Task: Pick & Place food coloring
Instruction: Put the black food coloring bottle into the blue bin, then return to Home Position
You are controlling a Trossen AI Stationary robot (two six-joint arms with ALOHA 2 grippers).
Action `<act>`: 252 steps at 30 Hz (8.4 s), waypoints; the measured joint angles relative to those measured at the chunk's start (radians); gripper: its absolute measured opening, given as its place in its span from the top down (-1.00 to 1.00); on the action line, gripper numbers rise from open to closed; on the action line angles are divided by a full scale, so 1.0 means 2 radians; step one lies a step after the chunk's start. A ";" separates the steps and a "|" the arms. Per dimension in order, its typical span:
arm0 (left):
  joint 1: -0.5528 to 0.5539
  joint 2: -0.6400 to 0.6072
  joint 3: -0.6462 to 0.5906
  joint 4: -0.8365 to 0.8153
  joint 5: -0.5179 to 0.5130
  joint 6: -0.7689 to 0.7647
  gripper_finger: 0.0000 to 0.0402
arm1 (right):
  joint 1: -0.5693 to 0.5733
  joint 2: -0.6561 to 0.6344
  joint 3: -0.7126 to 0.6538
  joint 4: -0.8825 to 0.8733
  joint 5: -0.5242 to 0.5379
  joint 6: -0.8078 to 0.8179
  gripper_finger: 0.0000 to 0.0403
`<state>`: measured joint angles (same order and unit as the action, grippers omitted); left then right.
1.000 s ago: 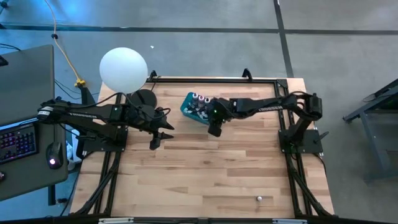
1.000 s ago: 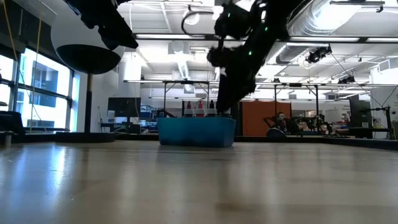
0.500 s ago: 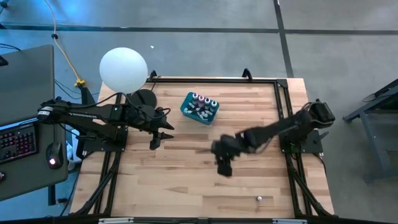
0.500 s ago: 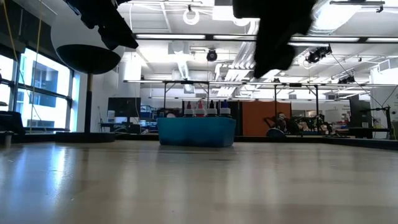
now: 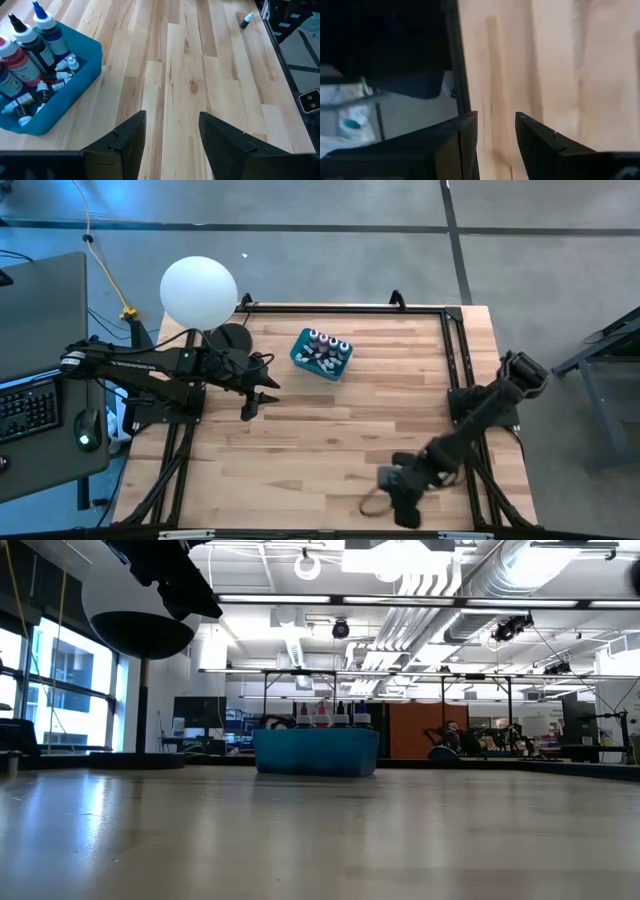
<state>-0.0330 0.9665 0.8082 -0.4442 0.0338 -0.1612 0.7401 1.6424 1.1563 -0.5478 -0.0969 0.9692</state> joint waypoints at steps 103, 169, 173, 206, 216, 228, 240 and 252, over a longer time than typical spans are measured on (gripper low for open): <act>0.000 0.014 0.000 -0.015 -0.022 0.013 0.10 | -0.433 0.137 -0.095 0.540 0.294 -0.452 0.28; 0.000 -0.466 -0.369 0.172 -0.114 0.027 0.10 | -0.263 -0.613 -0.561 0.442 0.239 -0.458 0.34; 0.000 -0.465 -0.369 0.170 -0.110 0.026 0.10 | -0.263 -0.613 -0.561 0.439 0.241 -0.461 0.34; 0.000 -0.451 -0.380 0.201 -0.102 0.027 0.10 | -0.263 -0.612 -0.561 0.385 0.264 -0.485 0.34; 0.000 -0.450 -0.380 0.199 -0.102 0.026 0.10 | -0.263 -0.612 -0.561 0.385 0.264 -0.485 0.34; 0.000 -0.451 -0.380 0.197 -0.103 0.026 0.10 | -0.263 -0.612 -0.561 0.385 0.264 -0.485 0.34; 0.000 -0.451 -0.381 0.197 -0.103 0.026 0.10 | -0.263 -0.612 -0.561 0.385 0.264 -0.485 0.34; 0.000 -0.451 -0.381 0.196 -0.103 0.026 0.10 | -0.263 -0.612 -0.561 0.385 0.264 -0.485 0.34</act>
<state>-0.0330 0.0654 0.0463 -0.0517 -0.1719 -0.1093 0.2142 0.4194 0.0338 0.2222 0.4305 -0.0005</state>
